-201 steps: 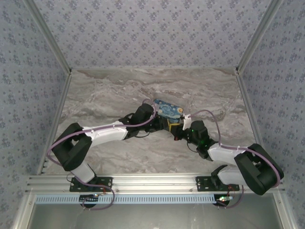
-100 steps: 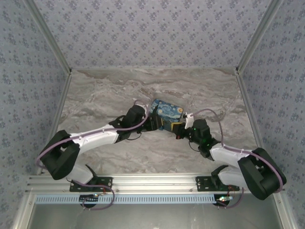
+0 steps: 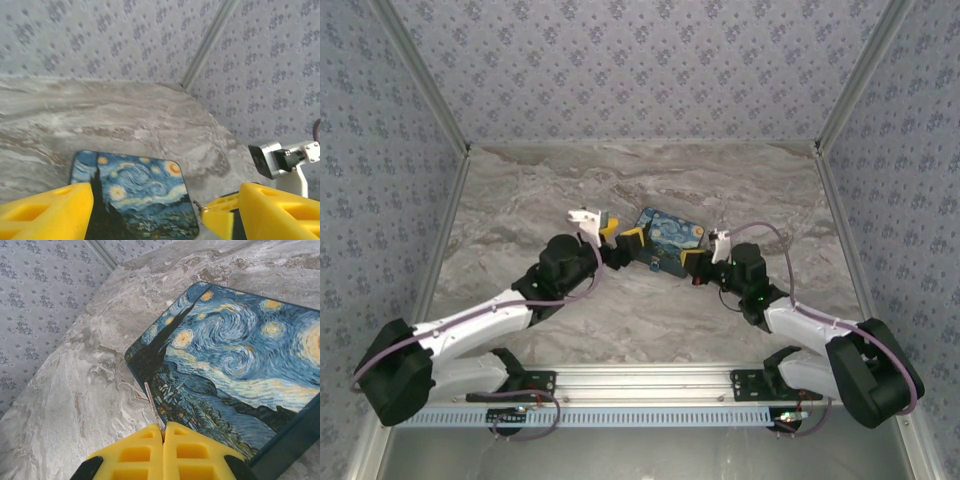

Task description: Unlock a padlock with a key

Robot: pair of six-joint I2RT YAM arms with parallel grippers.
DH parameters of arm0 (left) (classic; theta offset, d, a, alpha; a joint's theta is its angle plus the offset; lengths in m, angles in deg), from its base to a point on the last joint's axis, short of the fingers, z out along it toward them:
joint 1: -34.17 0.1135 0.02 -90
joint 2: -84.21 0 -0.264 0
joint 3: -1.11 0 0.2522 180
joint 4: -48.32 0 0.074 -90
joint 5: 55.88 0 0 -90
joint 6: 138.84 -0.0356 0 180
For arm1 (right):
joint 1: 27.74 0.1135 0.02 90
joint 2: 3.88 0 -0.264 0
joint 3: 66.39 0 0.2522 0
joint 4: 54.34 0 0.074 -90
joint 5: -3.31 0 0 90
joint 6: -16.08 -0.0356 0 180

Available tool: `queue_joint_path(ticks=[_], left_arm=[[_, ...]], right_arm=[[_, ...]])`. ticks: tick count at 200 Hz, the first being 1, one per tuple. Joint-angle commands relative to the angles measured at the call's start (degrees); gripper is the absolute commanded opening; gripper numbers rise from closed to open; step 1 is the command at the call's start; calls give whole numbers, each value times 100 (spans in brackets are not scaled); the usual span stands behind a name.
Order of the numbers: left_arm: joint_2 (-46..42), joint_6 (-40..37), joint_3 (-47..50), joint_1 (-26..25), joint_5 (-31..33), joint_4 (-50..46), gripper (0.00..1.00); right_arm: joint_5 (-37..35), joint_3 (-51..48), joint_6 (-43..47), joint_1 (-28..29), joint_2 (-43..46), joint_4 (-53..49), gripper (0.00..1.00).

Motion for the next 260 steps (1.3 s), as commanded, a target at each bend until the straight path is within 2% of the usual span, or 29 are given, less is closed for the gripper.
queue_joint_path(ticks=[1,28,45,75,114,196,260], left_arm=[[-399,-774,-96,204,452,-473,76],[-462,-841,-698,453,99,-2793,77],[-368,-748,-609,449,-326,-3269,73],[-234,-286,169,374,-879,-2568,71],[322,-603,434,91,-1118,-1748,74],[1798,-810,153,44,-1576,-830,75],[2566,-1269,-29,-17,-1706,-135,74]], right_arm=[[88,212,-38,-33,-49,-163,0],[60,343,-46,-36,-98,-396,0],[57,448,-106,-32,-167,-509,0],[225,575,-353,-122,-506,-330,0],[869,842,-996,-382,-1267,242,0],[482,1404,-889,-415,-1611,-1163,0],[221,1469,-655,-227,-2083,-1703,0]])
